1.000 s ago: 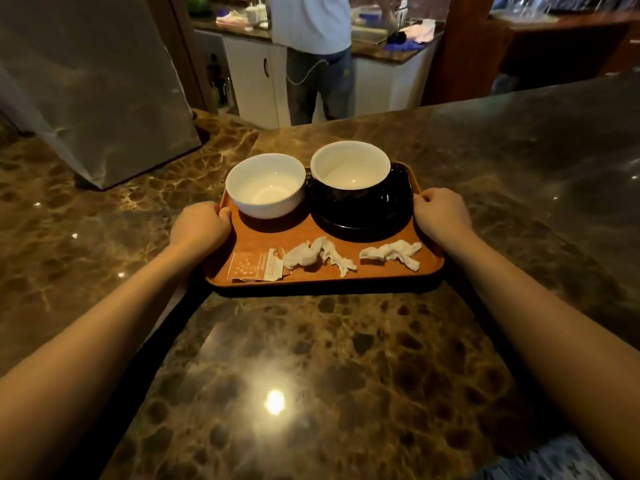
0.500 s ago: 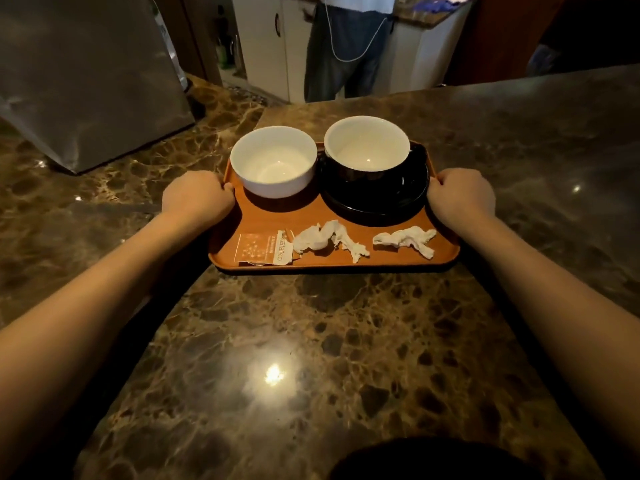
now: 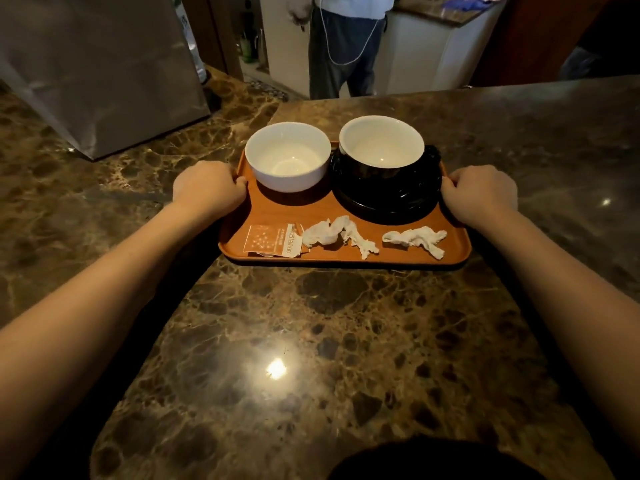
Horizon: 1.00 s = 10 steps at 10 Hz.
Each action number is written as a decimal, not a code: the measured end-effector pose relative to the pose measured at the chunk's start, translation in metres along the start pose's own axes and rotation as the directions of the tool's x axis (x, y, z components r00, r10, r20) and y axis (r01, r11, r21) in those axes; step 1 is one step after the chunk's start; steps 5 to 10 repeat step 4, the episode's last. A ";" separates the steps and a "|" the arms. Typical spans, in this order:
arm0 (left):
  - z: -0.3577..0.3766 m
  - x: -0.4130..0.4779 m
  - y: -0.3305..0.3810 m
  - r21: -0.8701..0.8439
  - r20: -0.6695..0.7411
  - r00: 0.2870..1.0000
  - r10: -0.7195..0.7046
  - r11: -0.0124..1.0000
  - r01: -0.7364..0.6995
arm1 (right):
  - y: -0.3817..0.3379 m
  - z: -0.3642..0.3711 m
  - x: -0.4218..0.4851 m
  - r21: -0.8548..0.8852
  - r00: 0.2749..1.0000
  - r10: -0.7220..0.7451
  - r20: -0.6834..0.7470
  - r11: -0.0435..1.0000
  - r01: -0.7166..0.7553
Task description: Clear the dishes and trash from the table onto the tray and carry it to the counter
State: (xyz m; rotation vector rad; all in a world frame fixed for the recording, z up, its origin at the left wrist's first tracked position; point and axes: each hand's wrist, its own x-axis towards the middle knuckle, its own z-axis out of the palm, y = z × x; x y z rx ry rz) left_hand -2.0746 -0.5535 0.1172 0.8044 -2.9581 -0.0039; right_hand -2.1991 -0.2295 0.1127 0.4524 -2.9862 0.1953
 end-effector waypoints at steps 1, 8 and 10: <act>-0.002 -0.007 0.000 -0.044 0.034 0.999 -0.013 0.999 0.014 | 0.005 -0.001 0.001 0.034 0.998 -0.050 0.026 0.998 0.049; -0.021 -0.111 -0.026 -0.254 0.071 0.995 -0.075 0.963 0.090 | 0.030 -0.005 -0.028 0.347 0.968 -0.232 -0.096 0.904 0.251; -0.021 -0.111 -0.026 -0.254 0.071 0.995 -0.075 0.963 0.090 | 0.030 -0.005 -0.028 0.347 0.968 -0.232 -0.096 0.904 0.251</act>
